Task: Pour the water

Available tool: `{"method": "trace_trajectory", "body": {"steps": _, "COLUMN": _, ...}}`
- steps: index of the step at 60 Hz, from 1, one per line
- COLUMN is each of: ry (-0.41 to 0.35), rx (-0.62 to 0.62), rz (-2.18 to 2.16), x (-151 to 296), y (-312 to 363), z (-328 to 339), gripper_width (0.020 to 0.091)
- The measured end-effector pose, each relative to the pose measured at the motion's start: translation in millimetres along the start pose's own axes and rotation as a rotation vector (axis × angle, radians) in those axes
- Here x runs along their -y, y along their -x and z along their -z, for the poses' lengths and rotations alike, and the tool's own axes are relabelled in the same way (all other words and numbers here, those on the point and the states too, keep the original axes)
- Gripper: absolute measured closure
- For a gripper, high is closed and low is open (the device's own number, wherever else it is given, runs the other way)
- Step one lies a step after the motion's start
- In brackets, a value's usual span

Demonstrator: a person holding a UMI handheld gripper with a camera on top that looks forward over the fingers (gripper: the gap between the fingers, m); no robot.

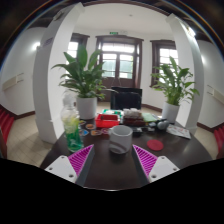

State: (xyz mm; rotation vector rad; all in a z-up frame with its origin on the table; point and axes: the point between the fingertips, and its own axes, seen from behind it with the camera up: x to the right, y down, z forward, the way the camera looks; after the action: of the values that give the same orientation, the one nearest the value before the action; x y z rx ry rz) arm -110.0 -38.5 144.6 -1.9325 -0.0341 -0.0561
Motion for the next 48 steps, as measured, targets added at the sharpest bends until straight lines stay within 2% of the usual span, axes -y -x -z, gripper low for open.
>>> {"method": "trace_trajectory", "body": {"steps": 8, "ry": -0.055, "rx": 0.134, "rz": -0.055, "x": 2, "y": 55, "z": -12, "gripper_width": 0.0342}}
{"method": "trace_trajectory", "body": {"steps": 16, "ry": -0.113, "rx": 0.181, "rz": -0.09, "x": 29, "y": 75, "z": -43, "gripper_width": 0.0342}}
{"method": "trace_trajectory", "body": {"steps": 29, "ry": -0.057, "rx": 0.239, "rz": -0.078, "x": 39, "y": 101, "z": -100, "gripper_width": 0.0343}}
{"method": "trace_trajectory", "body": {"steps": 39, "ry": -0.061, "rx": 0.222, "rz": -0.096, "x": 51, "y": 101, "z": -139, "gripper_width": 0.0344}}
{"method": "trace_trajectory", "body": {"steps": 44, "ry": -0.058, "rx": 0.211, "rz": -0.105, "x": 51, "y": 101, "z": -152, "gripper_width": 0.0404}}
{"method": "trace_trajectory", "body": {"steps": 46, "ry": -0.061, "rx": 0.206, "rz": -0.099, "x": 52, "y": 101, "z": -154, "gripper_width": 0.047}}
{"method": "trace_trajectory", "body": {"steps": 47, "ry": -0.066, "rx": 0.19, "rz": -0.096, "x": 48, "y": 129, "z": -155, "gripper_width": 0.0553}}
{"method": "trace_trajectory", "body": {"steps": 48, "ry": -0.067, "rx": 0.184, "rz": -0.089, "x": 48, "y": 130, "z": -156, "gripper_width": 0.0586}}
